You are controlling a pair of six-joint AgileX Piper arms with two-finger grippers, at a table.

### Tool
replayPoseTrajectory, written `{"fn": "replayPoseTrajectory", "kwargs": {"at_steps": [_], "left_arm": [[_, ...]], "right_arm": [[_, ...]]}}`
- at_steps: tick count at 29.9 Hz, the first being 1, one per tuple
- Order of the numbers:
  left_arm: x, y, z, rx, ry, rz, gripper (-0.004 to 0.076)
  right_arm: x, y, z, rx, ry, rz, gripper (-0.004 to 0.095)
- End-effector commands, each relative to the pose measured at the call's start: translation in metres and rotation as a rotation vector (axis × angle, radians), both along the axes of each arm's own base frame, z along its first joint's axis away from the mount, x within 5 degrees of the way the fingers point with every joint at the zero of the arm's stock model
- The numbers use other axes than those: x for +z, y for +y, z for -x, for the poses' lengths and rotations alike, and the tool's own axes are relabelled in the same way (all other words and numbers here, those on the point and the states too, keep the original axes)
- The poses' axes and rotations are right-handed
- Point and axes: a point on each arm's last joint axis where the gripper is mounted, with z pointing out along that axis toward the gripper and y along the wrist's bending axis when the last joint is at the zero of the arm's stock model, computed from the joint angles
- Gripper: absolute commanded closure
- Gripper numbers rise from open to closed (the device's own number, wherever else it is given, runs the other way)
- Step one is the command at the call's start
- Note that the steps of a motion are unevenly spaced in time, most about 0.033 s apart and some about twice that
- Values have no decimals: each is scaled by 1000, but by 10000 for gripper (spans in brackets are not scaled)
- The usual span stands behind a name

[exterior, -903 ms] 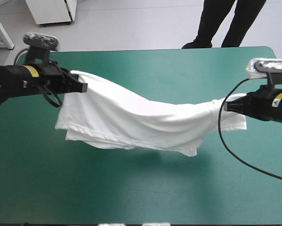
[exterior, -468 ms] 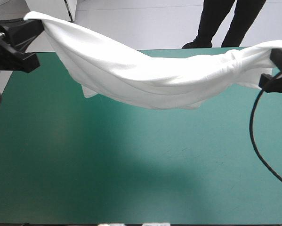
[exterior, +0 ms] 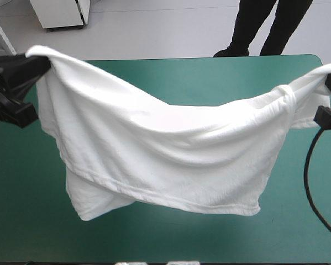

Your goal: Fold the cloth

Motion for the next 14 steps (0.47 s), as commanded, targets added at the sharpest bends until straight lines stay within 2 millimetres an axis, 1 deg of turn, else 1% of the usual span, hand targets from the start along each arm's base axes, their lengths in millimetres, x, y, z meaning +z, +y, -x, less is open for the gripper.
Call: {"fn": "replayPoseTrajectory", "kwargs": {"at_steps": [1,4,7,9,12,14], "left_arm": [[-35,-1,1,-14,150,-41,734],[-64,-7,-19,-8,254,-62,734],[-92,-14,-47,9,317,-64,734],[-113,-20,-71,23,360,-81,734],[-151,-31,-115,39,442,-139,734],[-177,-38,-148,64,503,-176,734]], "right_arm": [[-16,-2,6,-14,45,-16,923],[-39,0,-7,-25,140,-1,923],[-66,3,-31,-40,239,28,923],[-88,5,-55,-63,292,56,924],[-120,7,-94,-120,340,82,925],[-145,9,-124,-152,382,103,925]]}}
